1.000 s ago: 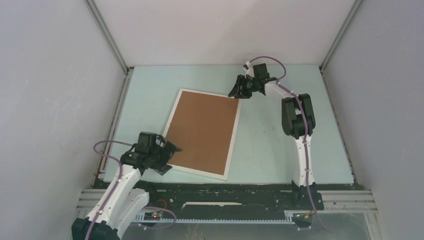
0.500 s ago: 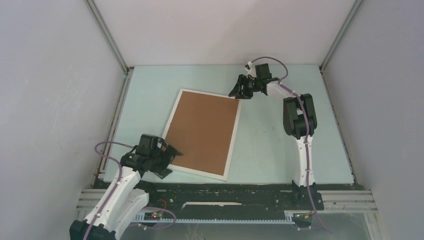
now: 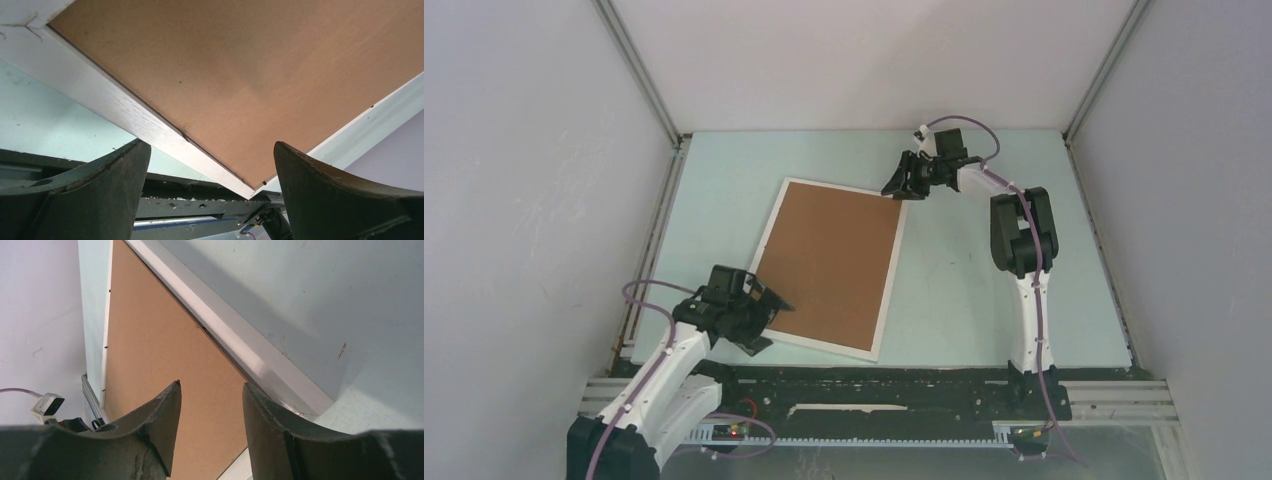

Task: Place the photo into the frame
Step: Adjust the photo frame item on the photo frame.

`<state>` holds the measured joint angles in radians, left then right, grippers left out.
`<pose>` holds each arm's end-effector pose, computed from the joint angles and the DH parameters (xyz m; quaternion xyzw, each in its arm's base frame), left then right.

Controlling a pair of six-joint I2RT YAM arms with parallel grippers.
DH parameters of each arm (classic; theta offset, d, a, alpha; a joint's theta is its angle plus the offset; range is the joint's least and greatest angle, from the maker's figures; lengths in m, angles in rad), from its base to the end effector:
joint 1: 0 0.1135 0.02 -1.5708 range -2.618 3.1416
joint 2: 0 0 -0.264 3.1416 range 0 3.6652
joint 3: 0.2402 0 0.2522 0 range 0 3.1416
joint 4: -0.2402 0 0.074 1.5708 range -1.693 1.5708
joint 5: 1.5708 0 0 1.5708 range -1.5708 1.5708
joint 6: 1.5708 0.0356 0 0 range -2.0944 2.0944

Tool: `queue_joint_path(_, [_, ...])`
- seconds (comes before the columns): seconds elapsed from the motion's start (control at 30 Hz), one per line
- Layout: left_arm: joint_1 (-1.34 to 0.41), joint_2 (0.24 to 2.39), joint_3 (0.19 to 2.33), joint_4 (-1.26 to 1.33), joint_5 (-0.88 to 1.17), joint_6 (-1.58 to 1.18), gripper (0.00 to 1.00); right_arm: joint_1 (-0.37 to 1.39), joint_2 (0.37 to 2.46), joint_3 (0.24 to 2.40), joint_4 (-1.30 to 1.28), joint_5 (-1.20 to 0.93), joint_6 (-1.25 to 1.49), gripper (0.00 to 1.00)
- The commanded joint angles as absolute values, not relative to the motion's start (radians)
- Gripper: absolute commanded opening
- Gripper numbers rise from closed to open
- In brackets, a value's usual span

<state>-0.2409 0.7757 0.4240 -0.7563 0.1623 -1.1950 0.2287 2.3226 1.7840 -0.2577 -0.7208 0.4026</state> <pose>0.1257 -0.0368 0.1726 -0.4289 0.8704 -0.2098 0.1203 0.4932 0.1389 0.1602 -0.0574 0.8748 0.4201 0.2346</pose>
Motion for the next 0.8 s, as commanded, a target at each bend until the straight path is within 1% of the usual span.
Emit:
queue_joint_path(0.0, [-0.252, 0.773, 0.396, -0.699, 0.168, -1.188, 1.00, 0.224, 2.322, 1.837, -0.273, -0.700, 0.400, 0.57])
queue_joint_path(0.23, [-0.254, 0.761, 0.367, -0.680, 0.175, -1.202, 1.00, 0.232, 2.350, 1.878, -0.297, -0.698, 0.403, 0.57])
queue_joint_path(0.43, [-0.253, 0.779, 0.370, -0.644, 0.193, -1.199, 1.00, 0.256, 2.322, 1.812, -0.278, -0.694, 0.384, 0.54])
queue_joint_path(0.77, [-0.253, 0.769, 0.372, -0.639, 0.197, -1.195, 1.00, 0.241, 2.354, 1.825, -0.259, -0.696, 0.412, 0.56])
